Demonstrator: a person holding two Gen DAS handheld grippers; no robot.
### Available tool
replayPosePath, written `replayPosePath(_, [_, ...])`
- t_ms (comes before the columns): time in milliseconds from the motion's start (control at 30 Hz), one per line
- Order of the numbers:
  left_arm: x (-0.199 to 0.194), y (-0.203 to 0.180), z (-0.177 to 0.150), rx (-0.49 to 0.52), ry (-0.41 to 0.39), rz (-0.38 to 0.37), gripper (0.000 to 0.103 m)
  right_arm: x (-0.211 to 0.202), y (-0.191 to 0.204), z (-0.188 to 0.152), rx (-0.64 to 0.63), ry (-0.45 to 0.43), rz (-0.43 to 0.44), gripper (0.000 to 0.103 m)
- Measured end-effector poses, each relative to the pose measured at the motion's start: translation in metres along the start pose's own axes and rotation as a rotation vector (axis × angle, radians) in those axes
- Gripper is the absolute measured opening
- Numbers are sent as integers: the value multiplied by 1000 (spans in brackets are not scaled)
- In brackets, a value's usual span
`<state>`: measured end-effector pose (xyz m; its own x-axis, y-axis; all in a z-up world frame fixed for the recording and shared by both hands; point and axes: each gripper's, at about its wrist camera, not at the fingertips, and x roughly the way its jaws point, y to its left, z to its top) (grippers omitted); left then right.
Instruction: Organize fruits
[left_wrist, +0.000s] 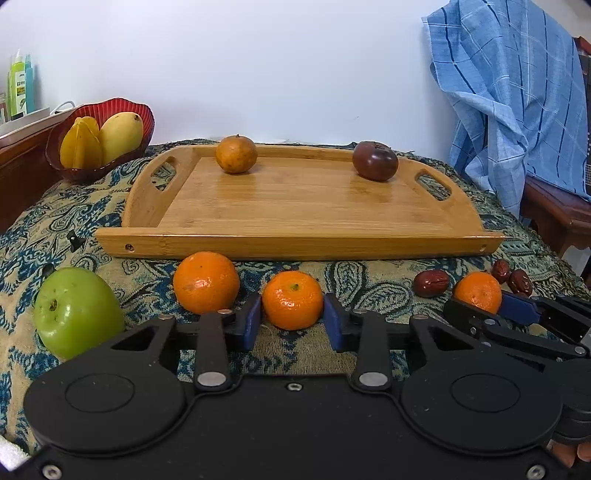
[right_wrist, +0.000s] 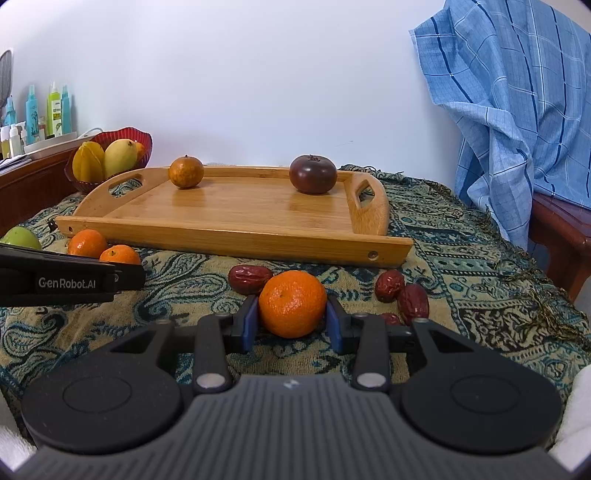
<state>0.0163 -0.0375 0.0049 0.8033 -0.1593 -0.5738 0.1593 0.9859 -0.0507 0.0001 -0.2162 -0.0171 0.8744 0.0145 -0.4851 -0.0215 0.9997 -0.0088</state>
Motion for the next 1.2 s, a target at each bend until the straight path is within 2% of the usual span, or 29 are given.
replayPosePath(200, [-8,-1,3,10,-16,-1,34,-6,1,3,-18,-7,6,42])
replayPosePath(467, [-23,5,18,37,-37,16,34,-16,-9,20,48,-31,18,42])
replayPosePath(667, [-25,14,31,29,-41,28,34,-18,-9,36,51,-42,23,42])
replayPosePath(1200, [-9,29,71,10,-38,27,34,11,-13,76,79,-21,26,42])
